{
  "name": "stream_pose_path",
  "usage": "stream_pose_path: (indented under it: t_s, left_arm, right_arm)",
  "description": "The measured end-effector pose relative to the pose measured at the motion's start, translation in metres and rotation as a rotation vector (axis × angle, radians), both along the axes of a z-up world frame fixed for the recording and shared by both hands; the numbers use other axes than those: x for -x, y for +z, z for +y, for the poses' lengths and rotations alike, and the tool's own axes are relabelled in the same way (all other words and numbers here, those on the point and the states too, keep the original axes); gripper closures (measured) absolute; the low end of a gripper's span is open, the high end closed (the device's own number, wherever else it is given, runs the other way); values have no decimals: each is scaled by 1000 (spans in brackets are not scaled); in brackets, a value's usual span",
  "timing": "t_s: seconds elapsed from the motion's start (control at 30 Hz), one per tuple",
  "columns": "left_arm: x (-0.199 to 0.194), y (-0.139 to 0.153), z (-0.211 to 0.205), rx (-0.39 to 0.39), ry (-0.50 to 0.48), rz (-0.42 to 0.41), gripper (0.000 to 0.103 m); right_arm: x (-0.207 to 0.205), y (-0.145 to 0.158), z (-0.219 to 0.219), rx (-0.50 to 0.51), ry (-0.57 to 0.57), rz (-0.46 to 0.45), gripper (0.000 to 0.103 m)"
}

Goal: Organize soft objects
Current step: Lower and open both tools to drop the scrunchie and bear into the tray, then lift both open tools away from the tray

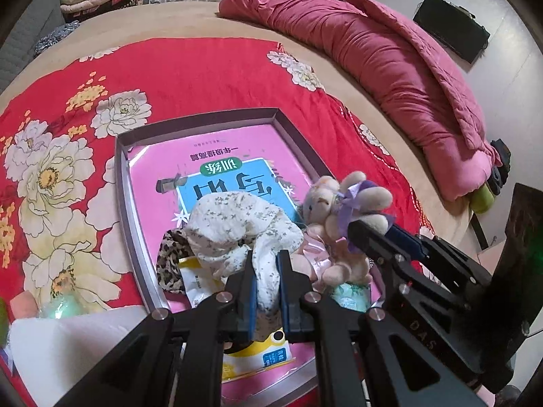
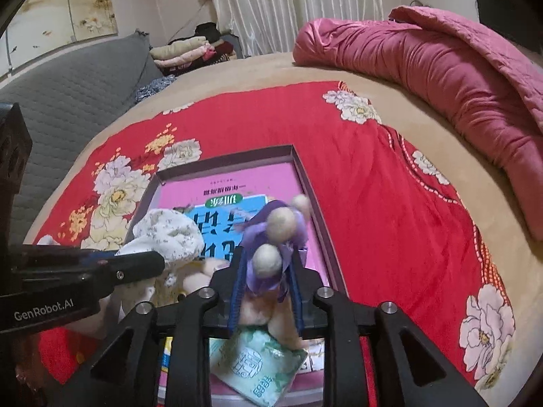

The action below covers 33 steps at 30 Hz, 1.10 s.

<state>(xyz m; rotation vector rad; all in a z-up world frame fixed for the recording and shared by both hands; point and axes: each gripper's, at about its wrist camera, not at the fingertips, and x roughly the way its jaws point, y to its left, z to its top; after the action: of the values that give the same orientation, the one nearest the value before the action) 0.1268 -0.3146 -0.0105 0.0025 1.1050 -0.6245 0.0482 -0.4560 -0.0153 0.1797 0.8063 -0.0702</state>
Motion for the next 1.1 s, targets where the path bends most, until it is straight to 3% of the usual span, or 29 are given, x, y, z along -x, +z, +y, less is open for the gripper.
stream_pose_path:
  t_s: [0.1, 0.2, 0.43, 0.7, 0.87, 1.1]
  left_arm:
    - [1, -1, 0, -7, -1, 3, 92]
    - [2, -2, -2, -21, -10, 5, 92]
    - [4, -4, -5, -35, -30, 16, 89]
    - [6, -2, -6, -40, -48, 14, 75]
    - [10, 1, -7, -27, -59, 13, 53]
    - [14, 10, -4, -16, -72, 4, 49]
  right_arm:
    - [1, -2, -1, 2, -13, 10, 67]
    - [1, -6, -4, -10, -30, 39, 52]
    - [13, -7, -7, -43, -41, 58, 47]
    - [37, 4, -2, -75, -50, 48, 37]
    - [44, 17, 10, -21, -35, 23, 29]
    - [52, 32, 13, 28, -49, -11, 28]
